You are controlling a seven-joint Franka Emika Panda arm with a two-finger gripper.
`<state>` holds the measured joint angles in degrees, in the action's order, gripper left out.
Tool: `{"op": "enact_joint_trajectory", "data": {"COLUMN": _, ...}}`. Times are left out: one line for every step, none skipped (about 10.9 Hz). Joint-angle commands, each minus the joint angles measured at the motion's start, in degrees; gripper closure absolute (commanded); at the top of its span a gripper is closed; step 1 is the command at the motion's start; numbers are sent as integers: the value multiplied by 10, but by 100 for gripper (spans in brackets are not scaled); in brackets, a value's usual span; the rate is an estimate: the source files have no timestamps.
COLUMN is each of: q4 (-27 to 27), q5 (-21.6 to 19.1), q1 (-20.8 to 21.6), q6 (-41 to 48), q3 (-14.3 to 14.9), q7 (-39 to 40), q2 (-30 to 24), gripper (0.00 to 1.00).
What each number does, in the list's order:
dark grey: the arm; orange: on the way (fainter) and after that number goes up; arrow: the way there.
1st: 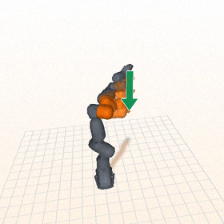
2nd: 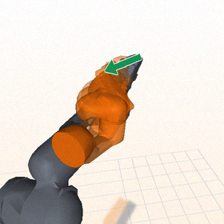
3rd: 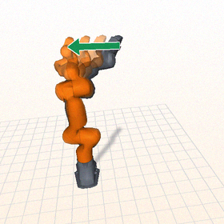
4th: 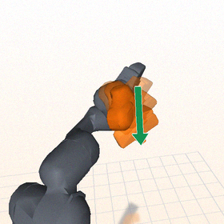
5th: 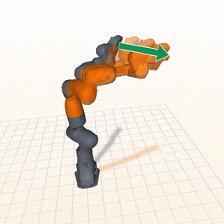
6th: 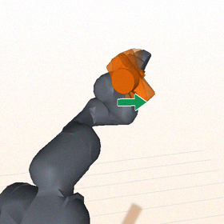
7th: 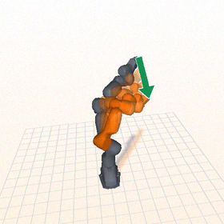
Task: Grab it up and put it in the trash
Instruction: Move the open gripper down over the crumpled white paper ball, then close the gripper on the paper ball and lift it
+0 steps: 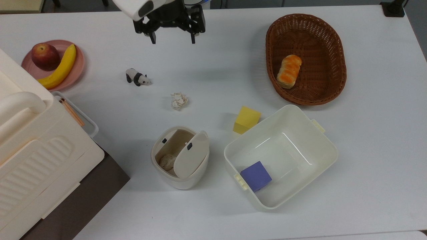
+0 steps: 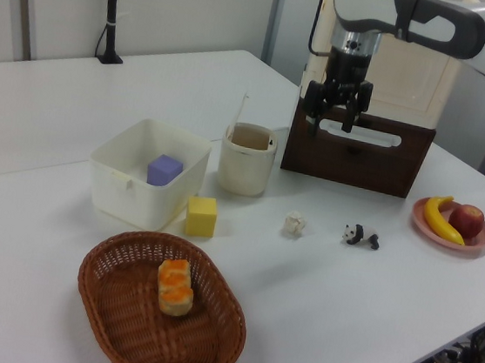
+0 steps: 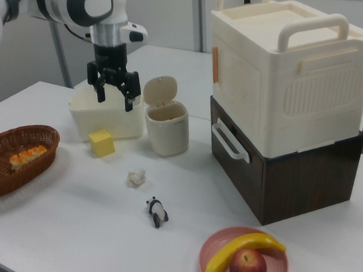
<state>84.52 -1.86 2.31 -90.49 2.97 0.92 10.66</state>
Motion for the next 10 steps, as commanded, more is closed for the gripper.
{"op": "enact_joint_trajectory", "data": {"q4": 66, "q5": 12, "q1": -3, "q6": -88, "q3": 1, "q7": 15, "q2": 11, "gripper": 0}}
{"op": "enact_joint_trajectory", "data": {"q4": 70, "q5": 22, "q1": -4, "q6": -100, "q3": 1, "q7": 17, "q2": 23, "gripper": 0}}
{"op": "enact_joint_trajectory", "data": {"q4": 69, "q5": 24, "q1": -5, "q6": -105, "q3": 1, "q7": 32, "q2": 41, "gripper": 0}}
{"op": "enact_joint_trajectory", "data": {"q4": 71, "q5": 24, "q1": -6, "q6": -115, "q3": 1, "q7": 37, "q2": 50, "gripper": 0}}
{"op": "enact_joint_trajectory", "data": {"q4": 71, "q5": 26, "q1": -9, "q6": -119, "q3": 1, "q7": 38, "q2": 60, "gripper": 0}}
{"op": "enact_joint_trajectory", "data": {"q4": 83, "q5": 37, "q1": -5, "q6": -131, "q3": 1, "q7": 38, "q2": 71, "gripper": 0}}
{"op": "enact_joint_trajectory", "data": {"q4": 108, "q5": 42, "q1": 1, "q6": -178, "q3": 0, "q7": 36, "q2": 78, "gripper": 0}}
{"op": "enact_joint_trajectory", "data": {"q4": 129, "q5": 44, "q1": 7, "q6": -218, "q3": 0, "q7": 33, "q2": 90, "gripper": 0}}
{"op": "enact_joint_trajectory", "data": {"q4": 137, "q5": 55, "q1": 10, "q6": -236, "q3": 0, "q7": 32, "q2": 108, "gripper": 0}}
{"op": "enact_joint_trajectory", "data": {"q4": 137, "q5": 67, "q1": 11, "q6": -250, "q3": 0, "q7": 32, "q2": 123, "gripper": 0}}
